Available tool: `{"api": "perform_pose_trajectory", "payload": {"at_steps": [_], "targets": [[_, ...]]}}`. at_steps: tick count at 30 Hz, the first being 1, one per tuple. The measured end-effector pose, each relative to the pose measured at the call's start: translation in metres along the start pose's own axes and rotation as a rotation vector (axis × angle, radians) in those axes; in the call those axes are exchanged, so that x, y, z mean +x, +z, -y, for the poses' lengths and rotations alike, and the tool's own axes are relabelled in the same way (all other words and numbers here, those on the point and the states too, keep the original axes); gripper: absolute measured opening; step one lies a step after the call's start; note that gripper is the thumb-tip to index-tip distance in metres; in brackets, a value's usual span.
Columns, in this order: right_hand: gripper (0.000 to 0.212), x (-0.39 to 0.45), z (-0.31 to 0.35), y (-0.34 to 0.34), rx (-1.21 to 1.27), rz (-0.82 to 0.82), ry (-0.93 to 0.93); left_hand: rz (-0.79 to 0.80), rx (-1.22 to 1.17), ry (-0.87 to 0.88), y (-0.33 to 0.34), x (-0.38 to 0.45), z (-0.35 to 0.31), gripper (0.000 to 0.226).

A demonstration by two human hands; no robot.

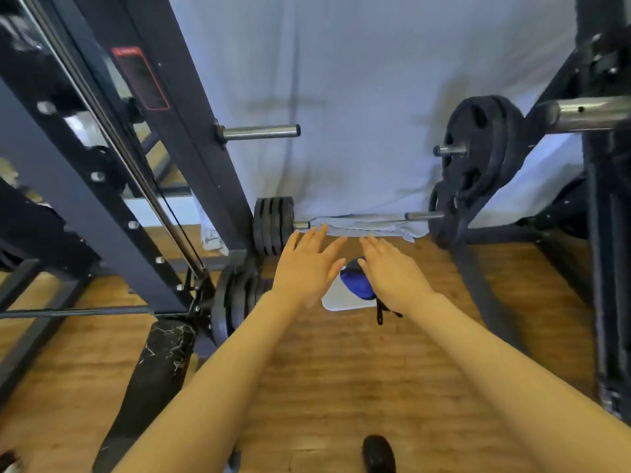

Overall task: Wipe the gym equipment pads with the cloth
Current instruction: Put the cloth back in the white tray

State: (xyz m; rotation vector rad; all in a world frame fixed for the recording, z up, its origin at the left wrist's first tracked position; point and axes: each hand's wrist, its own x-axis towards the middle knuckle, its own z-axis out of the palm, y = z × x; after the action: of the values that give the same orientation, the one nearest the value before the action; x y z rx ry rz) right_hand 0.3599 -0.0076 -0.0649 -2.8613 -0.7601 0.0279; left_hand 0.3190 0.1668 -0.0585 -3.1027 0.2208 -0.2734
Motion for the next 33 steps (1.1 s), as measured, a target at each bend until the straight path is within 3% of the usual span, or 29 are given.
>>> {"api": "perform_pose_trajectory", "payload": {"at_steps": [6,11,15,33], "targets": [[0.053,0.101,-0.050,0.003,-0.186,0.005,-0.124,0.019,0.003,-0.154,0.027,0.088,0.019,0.051],[0.069,0.167,-0.082,0.009,-0.281,0.005,-0.152,0.054,-0.008,-0.205,0.050,0.143,0.027,0.051],[0.053,0.206,-0.093,0.022,-0.220,-0.004,-0.210,0.066,-0.025,-0.214,0.067,0.178,0.039,0.051],[0.052,0.355,-0.159,0.153,-0.110,0.239,0.061,0.218,-0.118,-0.136,0.223,0.332,0.114,0.052]]}}
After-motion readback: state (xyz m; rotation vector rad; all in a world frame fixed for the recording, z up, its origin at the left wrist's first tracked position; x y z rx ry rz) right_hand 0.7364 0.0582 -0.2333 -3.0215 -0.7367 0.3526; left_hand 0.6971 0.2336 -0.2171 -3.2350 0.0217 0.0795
